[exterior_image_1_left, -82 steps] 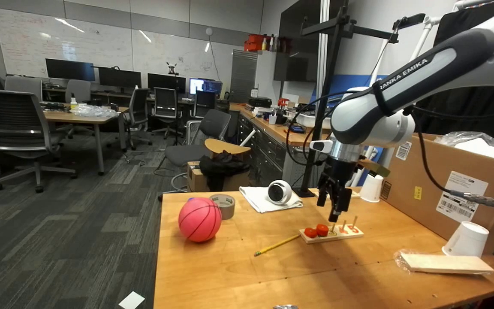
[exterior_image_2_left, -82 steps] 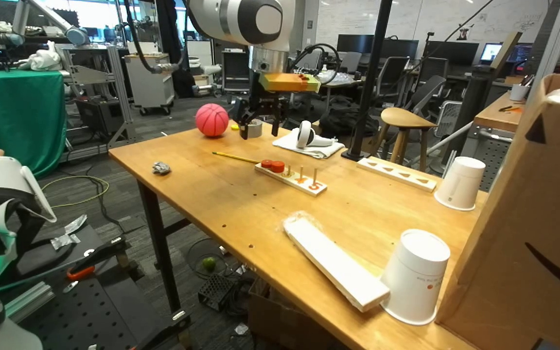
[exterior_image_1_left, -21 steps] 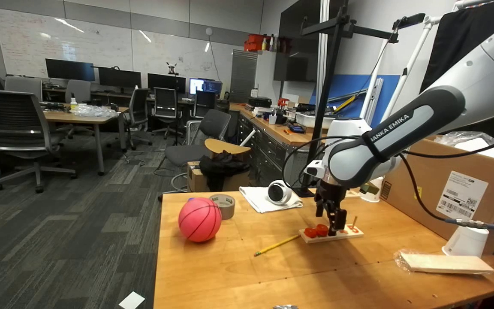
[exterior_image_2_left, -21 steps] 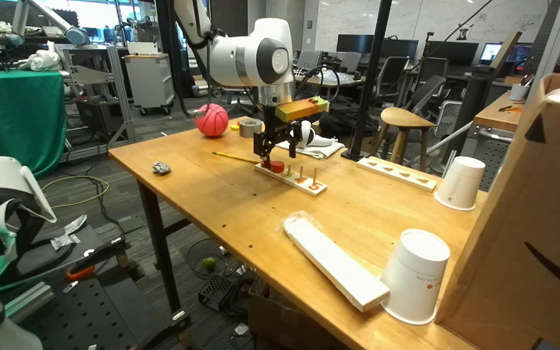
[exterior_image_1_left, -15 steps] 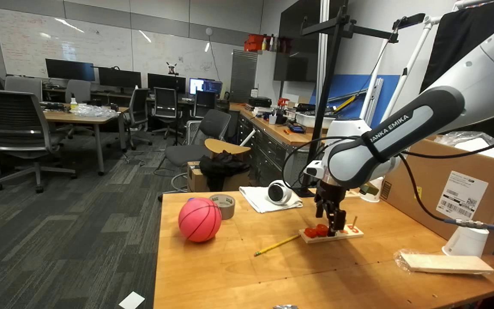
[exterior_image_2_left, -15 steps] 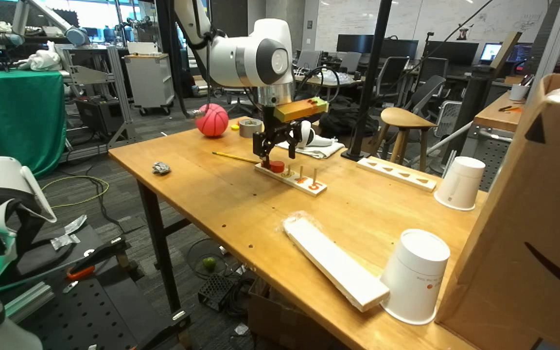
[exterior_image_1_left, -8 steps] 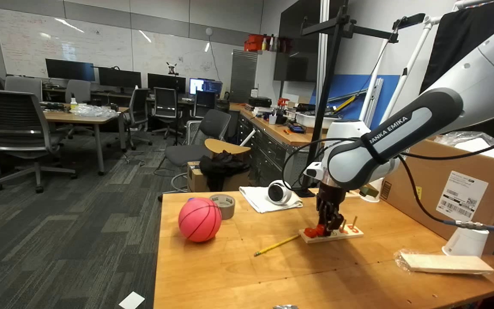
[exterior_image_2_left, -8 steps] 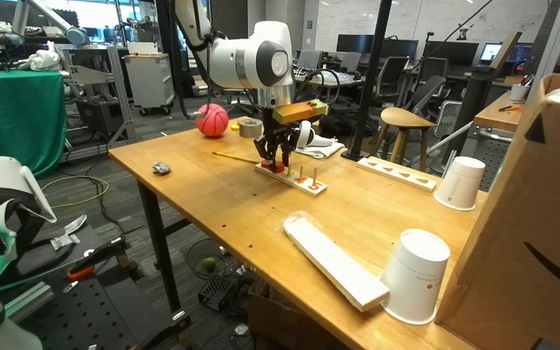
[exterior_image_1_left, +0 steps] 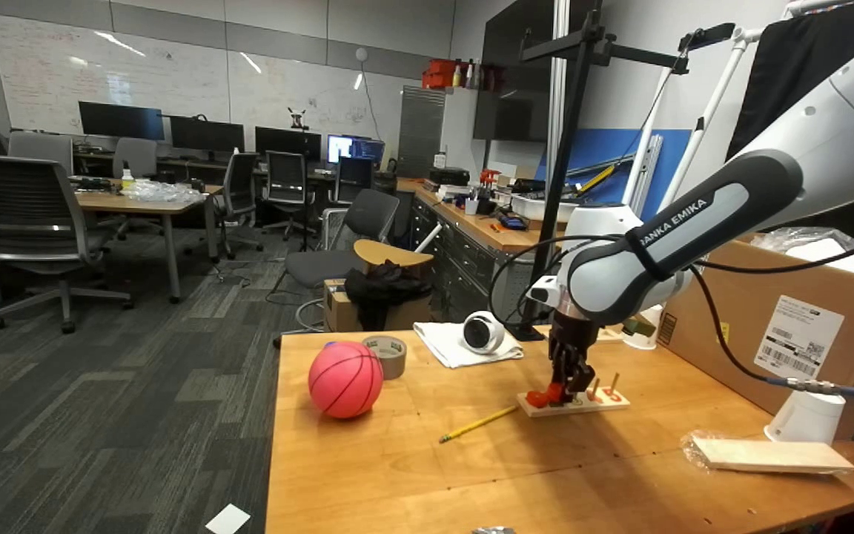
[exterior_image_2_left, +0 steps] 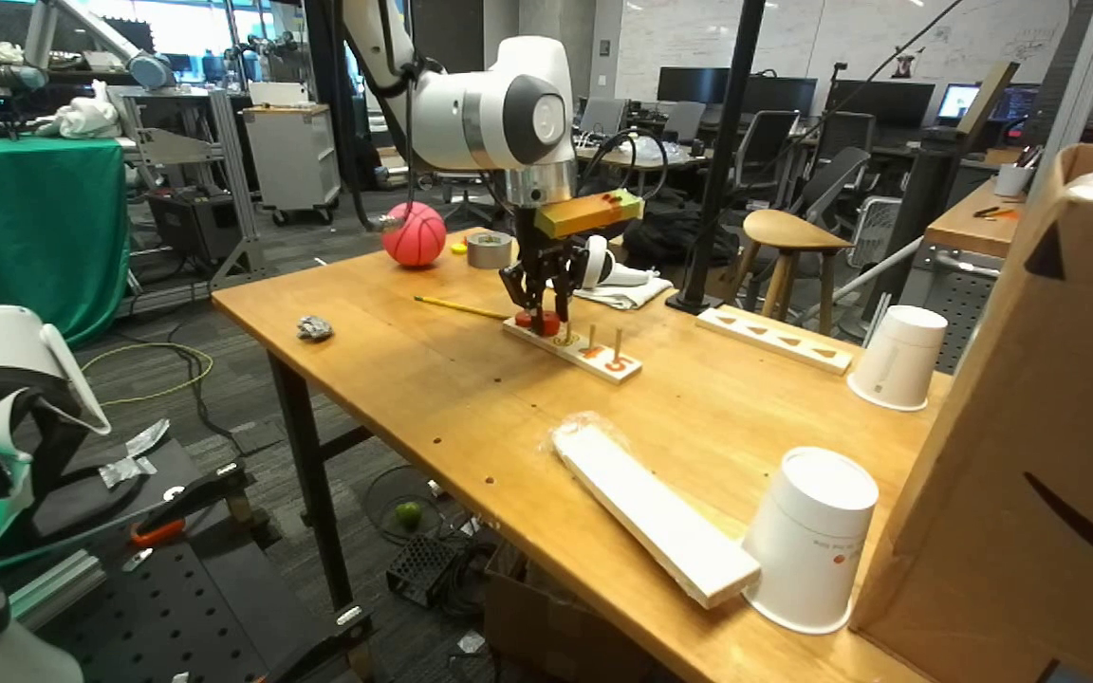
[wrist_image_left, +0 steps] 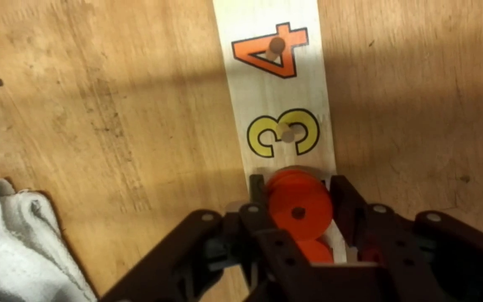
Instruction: Place the right and left stacks of orange round blocks in the first right position on the wooden board, respectively.
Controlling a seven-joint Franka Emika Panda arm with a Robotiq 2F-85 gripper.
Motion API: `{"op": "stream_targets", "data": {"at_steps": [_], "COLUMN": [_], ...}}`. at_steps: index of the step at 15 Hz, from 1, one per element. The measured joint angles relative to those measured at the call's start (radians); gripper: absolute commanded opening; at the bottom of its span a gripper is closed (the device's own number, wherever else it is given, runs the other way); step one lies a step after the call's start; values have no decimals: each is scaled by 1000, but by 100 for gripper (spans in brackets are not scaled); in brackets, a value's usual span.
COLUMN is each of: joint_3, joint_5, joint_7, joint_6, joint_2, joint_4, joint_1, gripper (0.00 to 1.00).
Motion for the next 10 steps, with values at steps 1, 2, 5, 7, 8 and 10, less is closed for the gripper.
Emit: {"op": "stream_targets", "data": {"at_steps": [1, 2, 5, 7, 8, 10], "joint_3": [-3, -6, -19, -32, -40, -62], "joint_5": [-6, -11, -34, -49, -59, -84], "joint_7": [4, 8, 27, 40, 46, 66], "joint_6": [0, 0, 0, -1, -2, -4], "joint_2": [-4, -10, -30, -44, -50, -60], "joint_4": [0, 1, 1, 1, 1, 1], "joint_1": [0, 0, 0, -1, -1, -3], "gripper": [17, 17, 17, 17, 17, 17]}}
